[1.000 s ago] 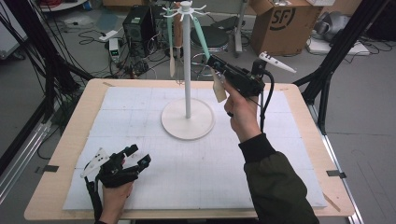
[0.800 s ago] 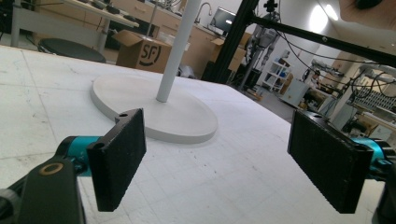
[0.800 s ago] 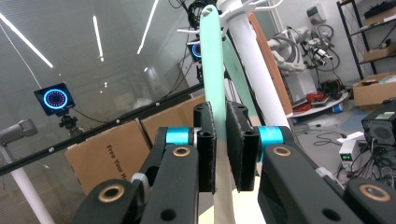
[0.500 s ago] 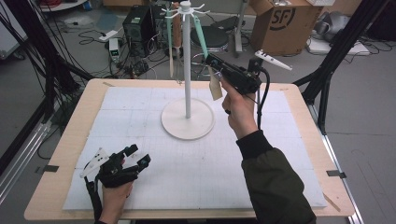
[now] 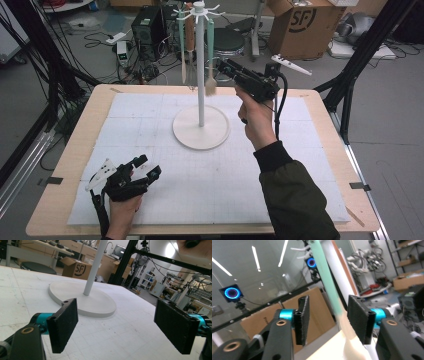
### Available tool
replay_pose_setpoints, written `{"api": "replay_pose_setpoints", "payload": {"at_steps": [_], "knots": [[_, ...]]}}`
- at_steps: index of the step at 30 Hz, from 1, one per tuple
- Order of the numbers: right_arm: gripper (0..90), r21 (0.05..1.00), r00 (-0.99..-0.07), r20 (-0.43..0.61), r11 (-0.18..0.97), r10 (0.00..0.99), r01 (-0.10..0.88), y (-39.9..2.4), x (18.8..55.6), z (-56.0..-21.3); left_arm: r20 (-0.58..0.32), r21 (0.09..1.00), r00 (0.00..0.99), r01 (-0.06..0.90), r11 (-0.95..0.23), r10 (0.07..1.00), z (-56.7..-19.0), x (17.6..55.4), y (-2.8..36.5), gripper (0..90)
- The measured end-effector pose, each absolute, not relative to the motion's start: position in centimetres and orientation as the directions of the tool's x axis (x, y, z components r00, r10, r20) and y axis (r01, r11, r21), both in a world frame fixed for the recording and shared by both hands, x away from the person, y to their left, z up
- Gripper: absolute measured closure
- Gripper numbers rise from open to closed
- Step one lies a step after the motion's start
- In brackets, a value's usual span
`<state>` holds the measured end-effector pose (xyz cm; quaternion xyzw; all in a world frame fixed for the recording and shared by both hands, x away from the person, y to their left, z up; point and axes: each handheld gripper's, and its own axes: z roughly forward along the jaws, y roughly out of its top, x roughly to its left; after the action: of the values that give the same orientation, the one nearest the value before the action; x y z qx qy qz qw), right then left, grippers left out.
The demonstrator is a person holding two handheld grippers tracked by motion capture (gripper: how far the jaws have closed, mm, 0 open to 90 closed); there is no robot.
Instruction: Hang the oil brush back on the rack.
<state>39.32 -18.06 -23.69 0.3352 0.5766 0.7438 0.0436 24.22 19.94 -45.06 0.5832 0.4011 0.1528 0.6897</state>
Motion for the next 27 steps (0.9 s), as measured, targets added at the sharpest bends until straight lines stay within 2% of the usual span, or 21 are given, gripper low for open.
{"api": "replay_pose_setpoints", "payload": {"at_steps": [3,10,21,23,27], "knots": [[47.5,0.887,-0.763,0.451,-0.325,0.463,0.328,-18.1,39.2,-23.7,-0.375,0.927,0.631,0.256,0.273,0.679,-45.1,24.2,19.9,20.0],[42.2,0.897,-0.748,0.435,-0.311,0.502,0.314,-18.5,38.6,-24.4,-0.36,0.933,0.632,0.249,0.26,0.687,-45.0,24.0,19.8,19.9],[31.7,0.923,-0.747,0.384,-0.234,0.543,0.305,-19.3,37.1,-25.1,-0.345,0.939,0.64,0.238,0.25,0.686,-44.7,23.9,19.5,19.9],[27.0,0.932,-0.755,0.361,-0.213,0.548,0.292,-19.6,36.7,-25.3,-0.342,0.94,0.643,0.237,0.247,0.685,-44.7,23.9,19.4,19.9],[27.0,0.935,-0.744,0.354,-0.202,0.566,0.292,-20.6,36.0,-26.1,-0.337,0.942,0.647,0.233,0.243,0.684,-44.5,23.7,19.3,19.9]]}}
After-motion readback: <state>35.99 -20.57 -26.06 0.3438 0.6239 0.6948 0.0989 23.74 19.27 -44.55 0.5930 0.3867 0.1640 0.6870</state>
